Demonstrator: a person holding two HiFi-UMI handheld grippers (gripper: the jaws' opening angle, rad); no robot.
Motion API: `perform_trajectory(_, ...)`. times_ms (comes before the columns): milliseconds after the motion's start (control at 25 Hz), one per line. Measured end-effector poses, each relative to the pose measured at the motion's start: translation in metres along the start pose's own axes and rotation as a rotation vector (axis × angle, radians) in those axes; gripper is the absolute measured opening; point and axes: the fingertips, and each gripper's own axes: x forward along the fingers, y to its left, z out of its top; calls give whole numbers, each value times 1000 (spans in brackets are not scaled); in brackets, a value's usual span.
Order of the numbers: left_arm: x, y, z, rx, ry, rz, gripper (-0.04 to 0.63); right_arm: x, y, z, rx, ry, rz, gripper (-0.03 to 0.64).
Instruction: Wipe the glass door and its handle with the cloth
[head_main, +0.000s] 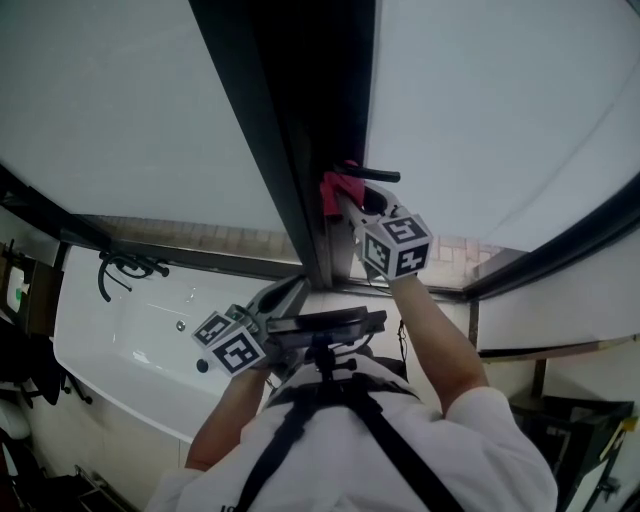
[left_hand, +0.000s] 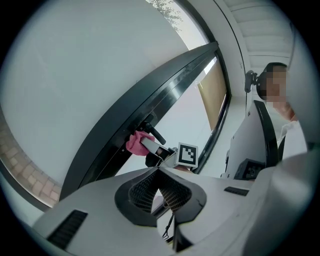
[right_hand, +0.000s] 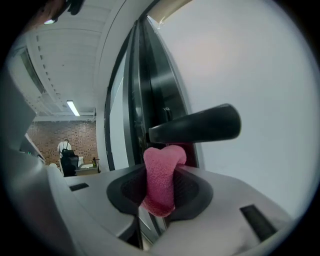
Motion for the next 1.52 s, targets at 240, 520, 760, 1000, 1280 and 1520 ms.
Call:
perform_trajectory(240, -2, 3, 0, -2, -3, 13, -8, 12, 4, 4, 18, -29, 27, 109)
perform_trajectory(520, 6, 1, -4, -5, 8, 2, -8, 1, 3, 15, 9, -55, 44, 109)
perform_trajectory(760, 16, 3, -4, -10, 23, -15, -8, -8, 3, 17, 28, -58, 53, 109)
perform_trajectory(1000, 20, 3, -4, -14, 30, -27, -8, -19, -3, 18, 25, -58, 39, 109)
perform_trajectory(1280, 22, 2, -4, -15, 35, -39, -8, -37, -11, 17, 23, -65, 14, 108)
perform_trajectory(1520, 25, 1, -6, -16, 48, -43, -8, -60, -23, 17, 38, -84, -17, 109)
